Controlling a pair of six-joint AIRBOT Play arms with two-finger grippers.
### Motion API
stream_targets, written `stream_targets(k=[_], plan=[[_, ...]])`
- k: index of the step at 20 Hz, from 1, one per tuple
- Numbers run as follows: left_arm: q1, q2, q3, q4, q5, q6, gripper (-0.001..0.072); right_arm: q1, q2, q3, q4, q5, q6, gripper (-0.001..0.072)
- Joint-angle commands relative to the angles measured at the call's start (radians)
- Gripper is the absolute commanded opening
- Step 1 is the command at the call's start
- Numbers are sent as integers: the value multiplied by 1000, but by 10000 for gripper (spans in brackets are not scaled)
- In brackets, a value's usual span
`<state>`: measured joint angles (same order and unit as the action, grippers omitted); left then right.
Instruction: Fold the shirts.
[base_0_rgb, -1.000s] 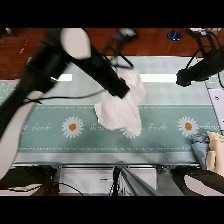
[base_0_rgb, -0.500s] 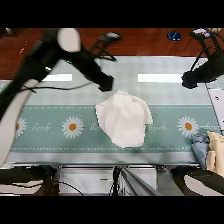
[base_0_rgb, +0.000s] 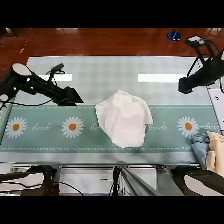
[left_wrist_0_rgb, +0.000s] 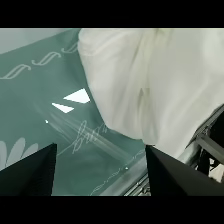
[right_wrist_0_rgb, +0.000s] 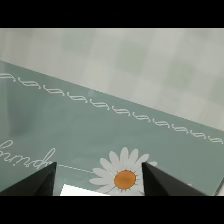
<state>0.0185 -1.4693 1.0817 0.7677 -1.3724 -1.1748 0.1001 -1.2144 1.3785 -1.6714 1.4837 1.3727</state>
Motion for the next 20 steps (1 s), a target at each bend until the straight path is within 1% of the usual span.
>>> stream_targets(k=[1, 4, 9, 10, 12, 14, 15, 17, 19, 20], plan=[[-22, -62, -79, -65, 110, 37, 651, 0, 0, -48, 1, -6, 2, 606], [-96, -145, -62, -65, 140, 38, 651, 0, 0, -56, 2, -24, 11, 602], [-191, -258, 32, -64, 142, 36, 648, 0, 0, -56, 2, -31, 25, 601], [-201, -273, 54, -61, 141, 26, 646, 0, 0, -56, 2, -32, 30, 600], [-212, -311, 110, -8, 137, -22, 641, 0, 0, -56, 2, -37, 36, 592], [-214, -348, 169, 41, 103, -55, 638, 1, 0, -56, 2, -49, 39, 592], [-217, -373, 205, 46, 65, -61, 595, 0, 0, -56, 2, -54, 41, 592], [-227, -423, 274, 45, -10, -61, 423, 0, 0, -56, 2, -56, 42, 592], [-239, -467, 336, 47, -64, -60, 149, 0, 0, -56, 2, -55, 45, 592], [-243, -481, 359, 47, -81, -57, 29, 0, 0, -56, 2, -51, 45, 591]])
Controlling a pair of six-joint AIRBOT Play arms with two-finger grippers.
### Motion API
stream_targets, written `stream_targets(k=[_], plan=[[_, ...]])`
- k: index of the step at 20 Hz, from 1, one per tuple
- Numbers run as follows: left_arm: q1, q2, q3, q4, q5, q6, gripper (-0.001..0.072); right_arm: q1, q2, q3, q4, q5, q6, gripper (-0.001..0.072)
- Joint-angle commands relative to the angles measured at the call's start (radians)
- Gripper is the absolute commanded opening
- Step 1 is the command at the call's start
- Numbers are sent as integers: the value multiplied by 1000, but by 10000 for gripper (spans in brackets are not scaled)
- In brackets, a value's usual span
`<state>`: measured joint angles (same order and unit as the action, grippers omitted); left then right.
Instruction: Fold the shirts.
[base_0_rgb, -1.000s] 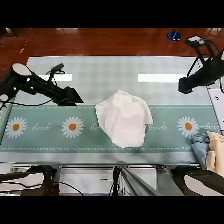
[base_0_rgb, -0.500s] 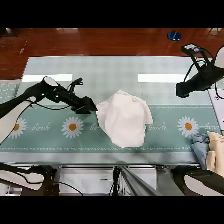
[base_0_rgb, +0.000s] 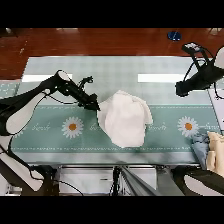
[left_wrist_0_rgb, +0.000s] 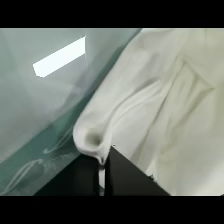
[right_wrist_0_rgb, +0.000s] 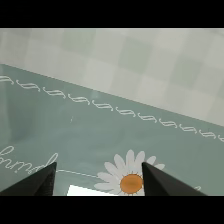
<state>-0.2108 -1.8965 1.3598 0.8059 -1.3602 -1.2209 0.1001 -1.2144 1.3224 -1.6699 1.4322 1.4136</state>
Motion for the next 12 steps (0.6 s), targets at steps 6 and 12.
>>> stream_targets(k=[6, 12], plan=[[18, -37, 113, 10, -170, 37, 28, -132, 0, -14, 136, -12, -32, 562], [69, 31, 113, 9, -186, 58, 27, -473, 0, -356, 716, -67, -323, 610]])
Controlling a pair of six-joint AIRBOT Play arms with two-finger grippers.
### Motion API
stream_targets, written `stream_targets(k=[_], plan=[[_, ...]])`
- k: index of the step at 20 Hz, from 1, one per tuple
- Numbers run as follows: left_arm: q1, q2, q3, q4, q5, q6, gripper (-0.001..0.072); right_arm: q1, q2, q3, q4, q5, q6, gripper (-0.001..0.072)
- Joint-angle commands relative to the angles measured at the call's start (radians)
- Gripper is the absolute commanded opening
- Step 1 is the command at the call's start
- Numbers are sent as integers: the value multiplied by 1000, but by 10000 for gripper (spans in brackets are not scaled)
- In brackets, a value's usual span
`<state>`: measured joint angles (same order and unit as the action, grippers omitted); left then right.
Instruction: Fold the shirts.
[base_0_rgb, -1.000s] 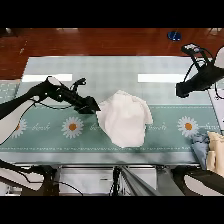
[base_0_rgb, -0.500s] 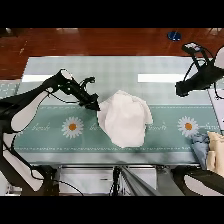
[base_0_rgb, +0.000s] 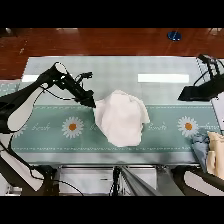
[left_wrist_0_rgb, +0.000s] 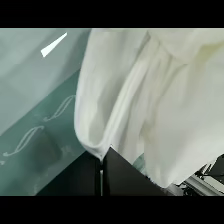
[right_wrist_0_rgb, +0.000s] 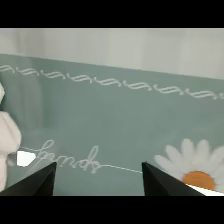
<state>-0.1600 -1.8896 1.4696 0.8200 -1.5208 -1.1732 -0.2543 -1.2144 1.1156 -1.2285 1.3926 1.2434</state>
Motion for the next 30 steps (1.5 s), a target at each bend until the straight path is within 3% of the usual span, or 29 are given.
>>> stream_targets(k=[1, 6, 14, 15, 16, 18, 19, 20, 26, 30], plan=[[18, 26, 3, -5, -25, 11, 27, -119, 0, -210, 308, -50, -188, 609], [8, 26, 3, -10, -25, 26, 28, 35, -8, -422, 386, -258, -239, 607], [8, 26, 3, -48, -29, 37, 28, 373, -170, -432, 525, -463, -306, 595], [8, 26, 3, -53, -29, 37, 28, 408, -174, -432, 525, -504, -306, 545], [8, 26, 3, -58, -30, 37, 28, 433, -174, -431, 533, -539, -306, 410], [8, 26, 4, -68, -43, 38, 28, 450, -174, -429, 604, -568, -336, 265], [10, 26, 4, -72, -49, 40, 28, 446, -172, -429, 642, -566, -344, 117], [10, 27, 5, -76, -57, 40, 28, 440, -165, -429, 663, -560, -343, 30], [66, 143, 84, -97, -62, 43, 25, 300, 116, -417, 681, -445, -359, 29], [141, 352, 225, -126, -32, -2, 25, 142, 377, -271, 675, -374, -285, 29]])
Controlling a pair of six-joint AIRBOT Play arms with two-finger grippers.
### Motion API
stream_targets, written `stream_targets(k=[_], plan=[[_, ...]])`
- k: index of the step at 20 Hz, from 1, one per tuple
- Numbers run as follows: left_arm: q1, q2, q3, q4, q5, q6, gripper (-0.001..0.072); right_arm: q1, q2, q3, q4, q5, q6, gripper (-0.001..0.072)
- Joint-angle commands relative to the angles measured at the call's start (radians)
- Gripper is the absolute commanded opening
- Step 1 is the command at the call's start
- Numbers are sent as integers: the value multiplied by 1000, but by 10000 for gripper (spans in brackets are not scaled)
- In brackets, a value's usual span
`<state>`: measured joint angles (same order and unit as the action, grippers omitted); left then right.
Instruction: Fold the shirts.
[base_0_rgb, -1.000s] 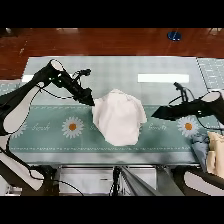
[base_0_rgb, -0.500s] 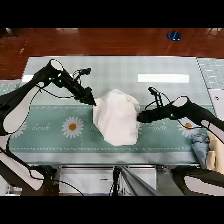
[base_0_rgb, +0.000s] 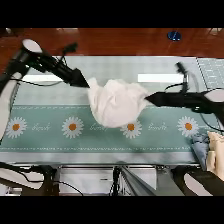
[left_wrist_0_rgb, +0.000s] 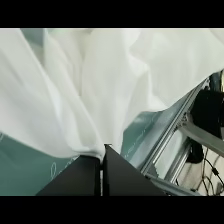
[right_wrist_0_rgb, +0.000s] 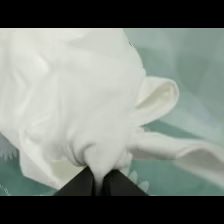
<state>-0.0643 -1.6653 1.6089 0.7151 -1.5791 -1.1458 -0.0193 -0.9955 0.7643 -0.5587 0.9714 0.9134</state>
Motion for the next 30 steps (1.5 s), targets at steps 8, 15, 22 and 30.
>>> stream_targets(k=[8, 15, 22, 30], plan=[[179, 676, 236, 102, 262, -165, 24, -248, 301, 561, -225, 179, 351, 29], [182, 950, 236, 436, 87, -331, 24, -248, 301, 910, -567, 485, 581, 29], [182, 1036, 232, 361, -262, -441, 24, -246, 325, 1006, -534, 882, 666, 29], [182, 1233, -169, 198, -262, -592, 24, -246, 370, 871, -379, 885, 812, 28]])
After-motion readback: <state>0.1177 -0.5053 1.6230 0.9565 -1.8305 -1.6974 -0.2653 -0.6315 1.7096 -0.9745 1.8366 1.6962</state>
